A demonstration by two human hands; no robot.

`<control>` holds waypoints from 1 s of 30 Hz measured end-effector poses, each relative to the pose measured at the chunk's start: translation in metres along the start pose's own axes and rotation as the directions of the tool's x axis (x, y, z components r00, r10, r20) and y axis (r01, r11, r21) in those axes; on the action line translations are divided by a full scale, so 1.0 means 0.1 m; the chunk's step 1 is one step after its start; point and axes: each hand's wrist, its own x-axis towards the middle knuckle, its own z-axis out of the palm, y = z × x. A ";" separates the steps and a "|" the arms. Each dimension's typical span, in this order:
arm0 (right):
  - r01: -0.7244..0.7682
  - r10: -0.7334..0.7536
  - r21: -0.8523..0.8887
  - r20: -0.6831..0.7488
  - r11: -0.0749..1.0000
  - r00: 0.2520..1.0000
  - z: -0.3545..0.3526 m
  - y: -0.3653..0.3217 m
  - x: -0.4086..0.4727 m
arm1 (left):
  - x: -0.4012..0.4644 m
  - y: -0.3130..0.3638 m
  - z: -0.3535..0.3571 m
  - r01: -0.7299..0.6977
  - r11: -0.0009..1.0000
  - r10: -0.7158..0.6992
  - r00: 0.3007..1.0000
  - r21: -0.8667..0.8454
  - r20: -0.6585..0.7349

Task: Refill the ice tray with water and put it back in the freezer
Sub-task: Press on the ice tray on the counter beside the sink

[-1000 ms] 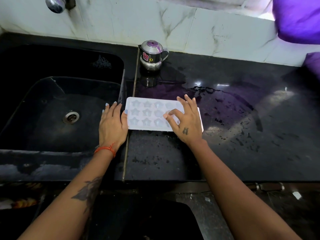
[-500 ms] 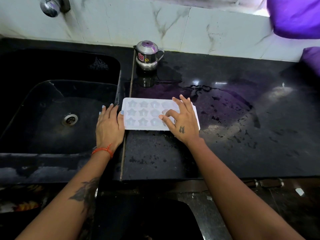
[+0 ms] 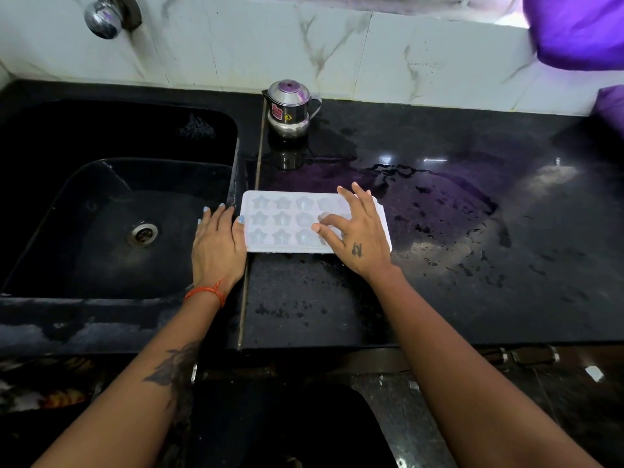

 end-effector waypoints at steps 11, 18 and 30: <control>-0.066 0.064 0.059 0.037 0.996 0.997 -0.03 -0.03 -0.02 | 0.02 -0.03 0.02 -0.015 1.000 0.015 1.000 -0.018 -0.002; -0.041 0.038 0.067 0.036 0.997 0.999 -0.05 -0.04 -0.01 | 0.03 -0.03 0.00 -0.013 1.000 0.013 1.000 -0.021 0.011; 0.087 -0.087 0.012 -0.062 0.996 0.994 0.05 -0.29 0.25 | 0.03 -0.03 0.00 -0.021 0.999 0.021 1.000 -0.042 0.006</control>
